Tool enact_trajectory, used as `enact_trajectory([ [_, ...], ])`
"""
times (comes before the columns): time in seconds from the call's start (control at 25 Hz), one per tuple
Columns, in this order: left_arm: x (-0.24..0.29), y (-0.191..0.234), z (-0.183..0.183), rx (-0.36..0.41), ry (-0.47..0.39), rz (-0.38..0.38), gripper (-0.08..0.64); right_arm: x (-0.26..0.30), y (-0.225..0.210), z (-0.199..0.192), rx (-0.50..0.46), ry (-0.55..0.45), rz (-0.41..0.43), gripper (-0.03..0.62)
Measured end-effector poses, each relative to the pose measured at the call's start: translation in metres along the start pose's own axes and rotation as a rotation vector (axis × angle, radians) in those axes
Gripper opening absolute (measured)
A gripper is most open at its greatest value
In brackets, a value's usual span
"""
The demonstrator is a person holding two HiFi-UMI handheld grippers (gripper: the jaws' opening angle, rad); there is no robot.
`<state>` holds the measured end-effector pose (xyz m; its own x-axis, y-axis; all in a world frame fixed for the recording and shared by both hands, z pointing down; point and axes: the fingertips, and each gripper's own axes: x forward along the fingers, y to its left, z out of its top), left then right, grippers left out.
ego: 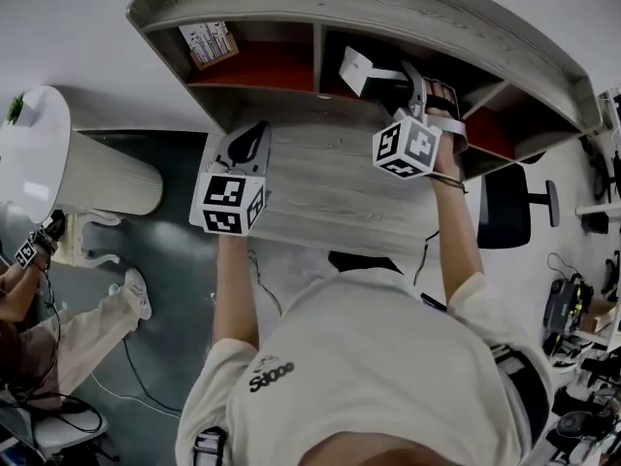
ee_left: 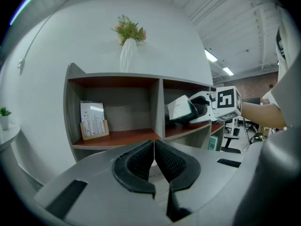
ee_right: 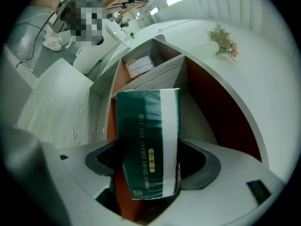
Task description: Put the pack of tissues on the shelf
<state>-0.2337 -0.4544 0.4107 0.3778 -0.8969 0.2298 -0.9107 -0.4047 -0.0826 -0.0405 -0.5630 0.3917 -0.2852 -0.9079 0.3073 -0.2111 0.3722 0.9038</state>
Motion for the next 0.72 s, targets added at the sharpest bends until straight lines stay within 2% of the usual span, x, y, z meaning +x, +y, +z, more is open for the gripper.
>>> enact_trajectory([
  [0.16, -0.003, 0.004, -0.007, -0.006, 0.015, 0.008, 0.021, 0.007, 0.004, 0.01, -0.005, -0.016, 0.008, 0.342],
  [0.44, -0.004, 0.01, -0.015, -0.033, 0.022, 0.017, 0.021, 0.02, 0.026, 0.026, -0.107, -0.015, 0.06, 0.342],
  [0.72, -0.002, 0.011, -0.016, -0.056, 0.013, 0.014, 0.021, 0.012, 0.034, 0.032, -0.055, -0.03, 0.133, 0.342],
])
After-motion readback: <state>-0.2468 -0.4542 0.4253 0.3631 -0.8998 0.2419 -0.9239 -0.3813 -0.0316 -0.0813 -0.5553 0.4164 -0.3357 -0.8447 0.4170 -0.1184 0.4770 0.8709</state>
